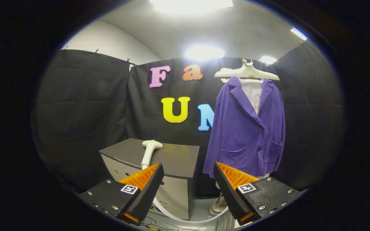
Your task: Iron the clothes twice with a garment steamer, once on the left side and once on the right side.
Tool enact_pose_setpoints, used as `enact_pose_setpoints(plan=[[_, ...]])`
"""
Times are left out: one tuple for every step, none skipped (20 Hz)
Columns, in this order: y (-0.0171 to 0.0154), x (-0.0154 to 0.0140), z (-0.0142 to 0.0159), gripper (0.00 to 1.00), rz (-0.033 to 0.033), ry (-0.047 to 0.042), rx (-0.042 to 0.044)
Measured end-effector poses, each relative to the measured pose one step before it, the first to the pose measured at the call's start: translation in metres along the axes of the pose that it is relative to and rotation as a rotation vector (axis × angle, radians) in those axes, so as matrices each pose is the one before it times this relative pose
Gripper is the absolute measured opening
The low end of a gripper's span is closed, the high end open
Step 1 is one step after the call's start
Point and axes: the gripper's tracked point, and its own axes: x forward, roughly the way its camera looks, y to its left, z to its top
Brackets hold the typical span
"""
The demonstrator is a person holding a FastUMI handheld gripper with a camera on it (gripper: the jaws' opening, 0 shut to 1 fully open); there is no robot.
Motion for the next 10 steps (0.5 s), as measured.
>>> enact_pose_setpoints(plan=[[0.0063, 0.00267, 0.00099, 0.96, 0.02369, 0.00504, -0.00444], [0.00894, 0.00314, 0.00491, 0.96, 0.03095, 0.00318, -0.00111], [0.00616, 0.0059, 0.00552, 0.96, 0.02138, 0.00258, 0.00451], [0.00516, 0.00793, 0.00596, 0.96, 0.00709, 0.00136, 0.00949], [0.00529, 0.00991, 0.00594, 0.96, 0.00248, 0.00107, 0.01164], [0.00709, 0.01081, 0.00639, 0.96, 0.00931, 0.00071, 0.01354], [0.00862, 0.01259, 0.00578, 0.96, 0.00793, -0.00221, 0.01449], [0.00586, 0.01344, 0.0032, 0.96, 0.00166, 0.008, 0.01272], [0.00554, 0.01597, 0.00017, 0.96, -0.00021, 0.01243, 0.005], [0.00456, 0.01637, 0.00016, 0.96, -0.00193, 0.01713, -0.00957]])
